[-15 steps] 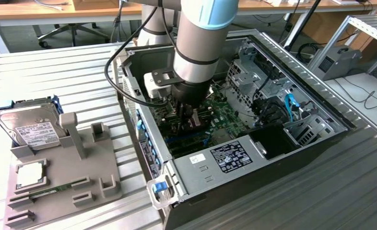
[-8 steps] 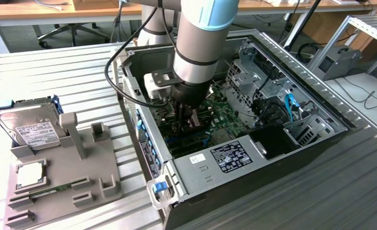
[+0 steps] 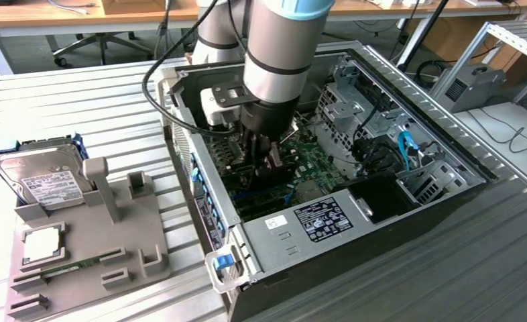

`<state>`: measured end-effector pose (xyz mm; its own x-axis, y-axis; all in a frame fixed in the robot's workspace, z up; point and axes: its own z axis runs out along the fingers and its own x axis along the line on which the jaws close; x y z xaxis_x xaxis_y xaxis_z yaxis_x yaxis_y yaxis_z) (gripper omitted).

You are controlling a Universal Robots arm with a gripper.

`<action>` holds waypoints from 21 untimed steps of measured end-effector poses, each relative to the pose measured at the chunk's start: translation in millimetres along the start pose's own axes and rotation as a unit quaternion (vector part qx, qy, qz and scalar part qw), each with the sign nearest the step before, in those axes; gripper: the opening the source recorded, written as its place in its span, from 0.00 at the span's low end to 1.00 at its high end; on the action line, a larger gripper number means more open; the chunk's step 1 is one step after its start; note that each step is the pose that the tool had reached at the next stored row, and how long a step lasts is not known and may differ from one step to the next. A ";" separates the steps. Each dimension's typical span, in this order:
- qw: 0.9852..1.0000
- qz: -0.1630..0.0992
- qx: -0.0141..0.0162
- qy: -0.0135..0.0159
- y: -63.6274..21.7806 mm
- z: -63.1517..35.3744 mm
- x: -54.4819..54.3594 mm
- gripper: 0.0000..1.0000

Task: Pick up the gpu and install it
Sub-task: 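Insert the gpu into the slot, then press down on the gpu until it lock into place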

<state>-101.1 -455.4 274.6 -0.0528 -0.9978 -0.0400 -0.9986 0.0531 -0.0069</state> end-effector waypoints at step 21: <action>1.000 0.001 -0.019 0.001 -14.7 -9.7 -2.8 0.11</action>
<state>-86.3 -453.9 284.5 -0.0542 -0.9978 -0.0373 -0.9981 0.0530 0.0318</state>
